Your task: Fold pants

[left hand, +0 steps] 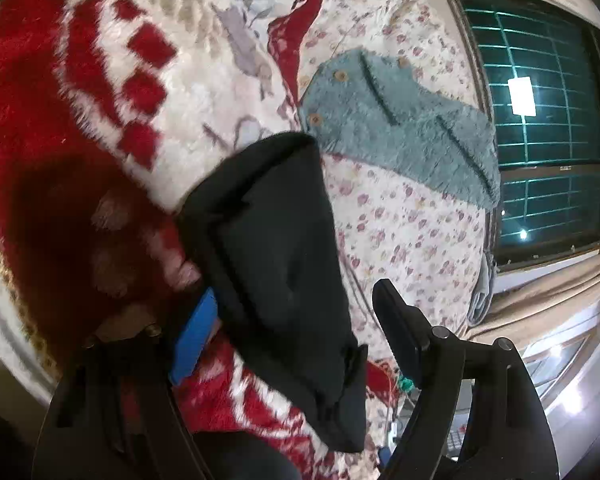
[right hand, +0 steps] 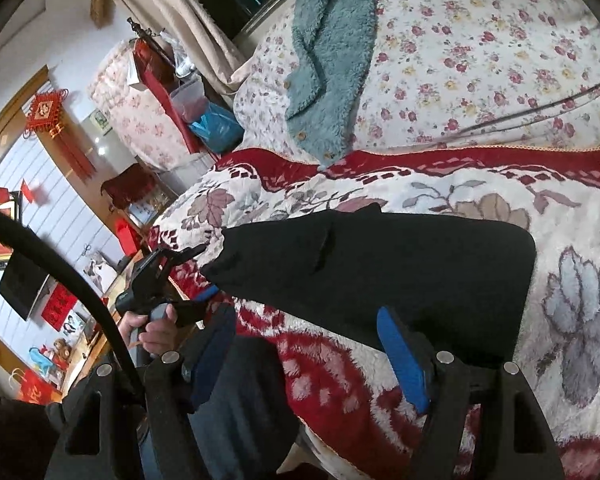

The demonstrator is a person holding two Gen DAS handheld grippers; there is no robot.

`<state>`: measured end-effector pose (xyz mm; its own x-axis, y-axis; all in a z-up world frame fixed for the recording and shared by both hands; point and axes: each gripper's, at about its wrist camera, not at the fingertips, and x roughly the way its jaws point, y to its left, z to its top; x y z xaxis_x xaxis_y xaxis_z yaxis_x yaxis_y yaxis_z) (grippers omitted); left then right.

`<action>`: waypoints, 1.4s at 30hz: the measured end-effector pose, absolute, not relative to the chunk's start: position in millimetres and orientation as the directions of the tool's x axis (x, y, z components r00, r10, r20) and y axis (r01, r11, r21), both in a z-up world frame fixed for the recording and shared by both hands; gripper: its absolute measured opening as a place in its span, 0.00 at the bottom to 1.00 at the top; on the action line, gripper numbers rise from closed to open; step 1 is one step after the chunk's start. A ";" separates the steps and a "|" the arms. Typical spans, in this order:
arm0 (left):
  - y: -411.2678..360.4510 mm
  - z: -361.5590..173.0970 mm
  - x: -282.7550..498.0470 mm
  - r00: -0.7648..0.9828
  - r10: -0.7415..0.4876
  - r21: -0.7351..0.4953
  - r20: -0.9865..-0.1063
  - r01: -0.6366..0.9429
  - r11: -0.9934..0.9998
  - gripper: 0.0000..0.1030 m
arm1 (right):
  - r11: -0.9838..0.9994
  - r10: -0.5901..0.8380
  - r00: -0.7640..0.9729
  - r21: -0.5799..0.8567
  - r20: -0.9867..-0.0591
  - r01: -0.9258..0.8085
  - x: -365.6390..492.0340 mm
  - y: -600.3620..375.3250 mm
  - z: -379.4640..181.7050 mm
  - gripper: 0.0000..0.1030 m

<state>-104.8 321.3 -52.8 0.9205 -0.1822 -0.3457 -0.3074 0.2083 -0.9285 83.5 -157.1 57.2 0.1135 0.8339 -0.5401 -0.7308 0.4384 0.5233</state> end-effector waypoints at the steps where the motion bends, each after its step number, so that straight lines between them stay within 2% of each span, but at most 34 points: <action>1: 319.0 -50.6 -104.4 0.921 -0.173 -0.925 -0.348 -0.306 0.227 0.75 | 0.439 0.833 0.113 0.522 -0.542 -0.731 83.4 -156.7 57.1 0.70; 2: 314.8 -46.8 -102.5 0.917 -0.149 -0.905 -0.370 -0.320 0.282 0.66 | 0.440 0.831 0.112 0.520 -0.545 -0.732 83.4 -156.1 57.2 0.70; 3: 311.2 -44.3 -100.3 0.907 -0.131 -0.879 -0.401 -0.341 0.333 0.47 | 0.442 0.829 0.112 0.518 -0.548 -0.732 83.1 -155.9 57.0 0.70; 5: 305.8 -46.1 -94.1 0.857 -0.081 -0.801 -0.509 -0.438 0.409 0.19 | 0.442 0.829 0.112 0.521 -0.548 -0.730 83.8 -156.1 56.0 0.70; 7: 306.8 -50.1 -93.6 0.853 -0.076 -0.801 -0.516 -0.450 0.395 0.18 | 0.448 0.827 0.112 0.524 -0.552 -0.724 85.1 -156.3 55.2 0.70; 10: 297.6 -38.3 -87.4 0.823 -0.021 -0.731 -0.568 -0.493 0.472 0.16 | 0.458 0.819 0.111 0.524 -0.564 -0.719 86.2 -155.2 53.5 0.70; 13: 284.5 -20.2 -87.1 0.819 0.051 -0.664 -0.572 -0.499 0.557 0.15 | 0.459 0.814 0.098 0.529 -0.573 -0.714 87.3 -153.7 52.7 0.70; 17: 241.8 26.3 -86.0 0.844 0.197 -0.490 -0.499 -0.462 0.739 0.15 | 0.492 0.798 0.068 0.581 -0.599 -0.648 103.4 -150.4 53.3 0.70; 21: 184.3 62.8 -85.9 0.884 0.262 -0.329 -0.387 -0.398 0.857 0.15 | 0.474 0.846 0.039 0.716 -0.532 -0.513 133.7 -148.1 69.2 0.70; 26: 121.6 78.4 -77.9 0.933 0.179 -0.228 -0.311 -0.257 0.939 0.15 | 0.281 0.931 -0.092 0.856 -0.353 -0.434 159.9 -121.4 101.7 0.71; 30: 80.3 79.0 -70.7 0.951 0.096 -0.140 -0.294 -0.142 0.980 0.15 | 0.201 0.939 -0.159 0.863 -0.304 -0.463 161.6 -93.2 127.5 0.72; 34: 60.2 76.8 -69.4 0.954 0.056 -0.098 -0.294 -0.089 0.991 0.15 | 0.215 0.922 -0.175 0.833 -0.346 -0.510 157.9 -78.6 136.4 0.72; 38: 50.9 72.8 -61.6 0.947 0.027 -0.065 -0.319 -0.050 0.997 0.15 | 0.228 0.921 -0.164 0.832 -0.352 -0.506 159.1 -84.5 122.5 0.72; 42: 31.7 65.6 -57.9 0.940 0.009 0.001 -0.340 -0.009 1.000 0.15 | 0.295 0.892 -0.133 0.781 -0.431 -0.550 157.0 -85.5 116.6 0.72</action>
<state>-57.9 31.7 65.6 0.9405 0.0089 -0.3397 -0.0089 1.0000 0.0014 157.0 -85.5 116.6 -0.1331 0.8923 -0.4315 -0.5505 0.2955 0.7808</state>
